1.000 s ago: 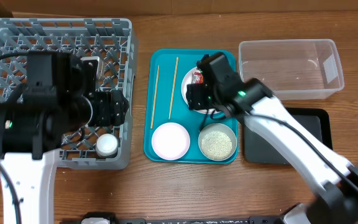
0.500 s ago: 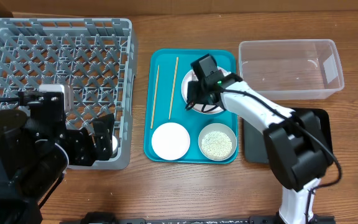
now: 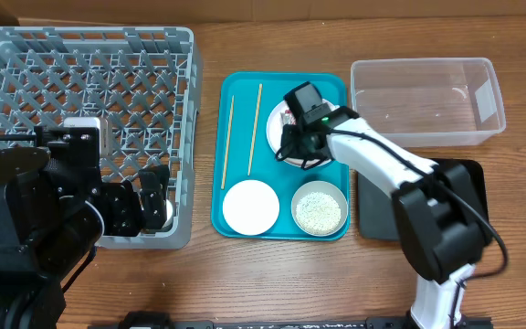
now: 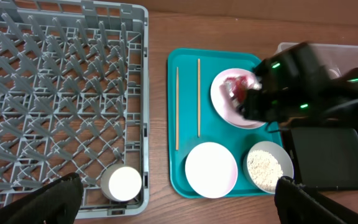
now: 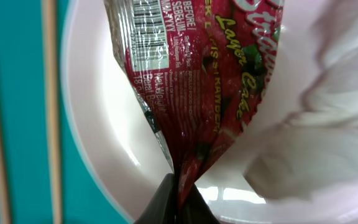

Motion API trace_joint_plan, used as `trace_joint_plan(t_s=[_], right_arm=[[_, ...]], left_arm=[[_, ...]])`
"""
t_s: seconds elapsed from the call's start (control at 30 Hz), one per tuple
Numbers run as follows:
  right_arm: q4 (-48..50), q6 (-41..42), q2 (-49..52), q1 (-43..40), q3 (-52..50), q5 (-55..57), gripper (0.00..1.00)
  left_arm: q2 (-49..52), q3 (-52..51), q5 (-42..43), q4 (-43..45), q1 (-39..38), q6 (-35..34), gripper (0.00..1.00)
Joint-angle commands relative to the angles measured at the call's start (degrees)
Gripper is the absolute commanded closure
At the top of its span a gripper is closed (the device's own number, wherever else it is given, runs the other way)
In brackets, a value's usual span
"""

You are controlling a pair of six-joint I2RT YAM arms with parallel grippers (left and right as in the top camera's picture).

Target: Sort waste into correct bins and load items into the dishwasher

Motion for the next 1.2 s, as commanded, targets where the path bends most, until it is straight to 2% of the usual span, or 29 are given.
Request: trace_joint_plan(t_s=[0.0,0.17,0.4,0.43,0.47,0.5,0.57,0.7,0.8,0.9,0.97,1.07,1.17], right_arm=[[-0.7,-1.9,-11.9,-2.6,3.3,1.3,0.96],[-4.4,-2.3,-19.2,-9.0,3.3,6.4,0.96],[-8.7,-5.2,-17.4,-16.9,0.6,5.7,0.96],[-9.1,-6.1,-16.5,-17.1,0.2,5.7,0.93],[-9.3,-8.7,-15.1,-17.2,0.2,5.9,0.51],[-9.1,-9.2,-14.9,-17.4,0.2,6.1,0.47],[-8.6,-9.2,-15.0,-17.6,0.3,6.1,0.47],[-9.1,-9.1,-16.0,-17.6,2.4,2.6,0.39],[-8.9,-9.1,-16.6,-16.1,2.8,-3.9,0.39],[-9.1,-9.2,-16.4,-12.7,2.5,-5.9,0.39],[-9.0,-9.1,-16.2,-9.1,1.9,-3.8,0.39],[-8.3,-6.4,-14.6,-1.2,0.5,9.0,0.38],[-7.0,-3.7,-11.4,2.7,0.5,19.4,0.37]], left_arm=[[-0.1,0.3,-0.7,0.1,0.1,-0.6,0.00],[-0.1,0.3,-0.7,0.1,0.1,-0.6,0.00],[-0.1,0.3,-0.7,0.1,0.1,-0.6,0.00],[-0.1,0.3,-0.7,0.1,0.1,-0.6,0.00],[-0.1,0.3,-0.7,0.1,0.1,-0.6,0.00],[-0.1,0.3,-0.7,0.1,0.1,-0.6,0.00],[-0.1,0.3,-0.7,0.1,0.1,-0.6,0.00],[-0.1,0.3,-0.7,0.1,0.1,-0.6,0.00],[-0.1,0.3,-0.7,0.1,0.1,-0.6,0.00],[-0.1,0.3,-0.7,0.1,0.1,-0.6,0.00],[-0.1,0.3,-0.7,0.1,0.1,-0.6,0.00],[-0.1,0.3,-0.7,0.1,0.1,-0.6,0.00],[-0.1,0.3,-0.7,0.1,0.1,-0.6,0.00]])
